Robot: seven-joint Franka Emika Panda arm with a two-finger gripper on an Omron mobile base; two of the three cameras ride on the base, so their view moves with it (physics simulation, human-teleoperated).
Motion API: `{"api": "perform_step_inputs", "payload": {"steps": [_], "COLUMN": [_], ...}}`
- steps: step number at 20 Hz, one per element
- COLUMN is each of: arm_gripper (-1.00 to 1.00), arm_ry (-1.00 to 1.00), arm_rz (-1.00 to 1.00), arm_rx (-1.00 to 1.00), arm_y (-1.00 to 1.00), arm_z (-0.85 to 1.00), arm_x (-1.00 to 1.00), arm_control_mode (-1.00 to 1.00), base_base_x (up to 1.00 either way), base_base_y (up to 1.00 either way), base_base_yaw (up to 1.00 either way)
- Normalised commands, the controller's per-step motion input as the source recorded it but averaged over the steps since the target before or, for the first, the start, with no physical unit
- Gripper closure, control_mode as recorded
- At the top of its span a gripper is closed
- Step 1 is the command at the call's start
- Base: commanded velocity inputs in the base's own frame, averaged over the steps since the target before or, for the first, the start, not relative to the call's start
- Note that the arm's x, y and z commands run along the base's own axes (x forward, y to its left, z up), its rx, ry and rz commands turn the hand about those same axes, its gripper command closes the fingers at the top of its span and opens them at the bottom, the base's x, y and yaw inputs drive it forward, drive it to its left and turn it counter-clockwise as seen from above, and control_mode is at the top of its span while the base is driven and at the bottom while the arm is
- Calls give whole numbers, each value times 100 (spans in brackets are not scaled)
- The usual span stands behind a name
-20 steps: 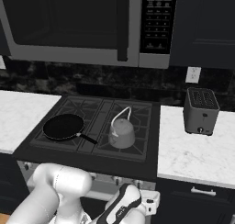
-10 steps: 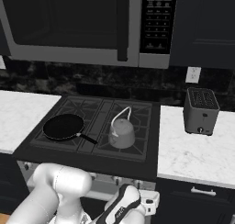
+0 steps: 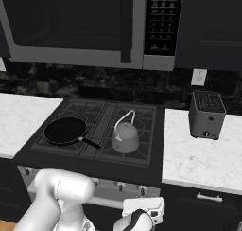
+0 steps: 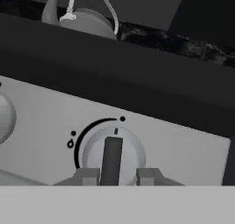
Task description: Pick the kettle from the counter and place it on a stove burner. Then turn the burner on.
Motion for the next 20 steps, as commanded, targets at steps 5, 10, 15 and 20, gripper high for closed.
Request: {"api": "perform_step_inputs", "payload": {"steps": [5, 10, 15, 20], "arm_gripper": [100, 100, -100, -100], "arm_ry": [-35, -27, 0, -3], "arm_rz": [25, 25, 1, 0], "arm_rx": [-27, -23, 0, 0], "arm_y": [4, 2, 0, -1], "arm_z": [0, 0, 0, 16], "arm_x": [13, 14, 0, 0], "arm_control_mode": [-100, -100, -100, -100], "base_base_x": [0, 0, 0, 0], "base_base_y": [0, 0, 0, 0], "base_base_yaw": [0, 0, 0, 0]}}
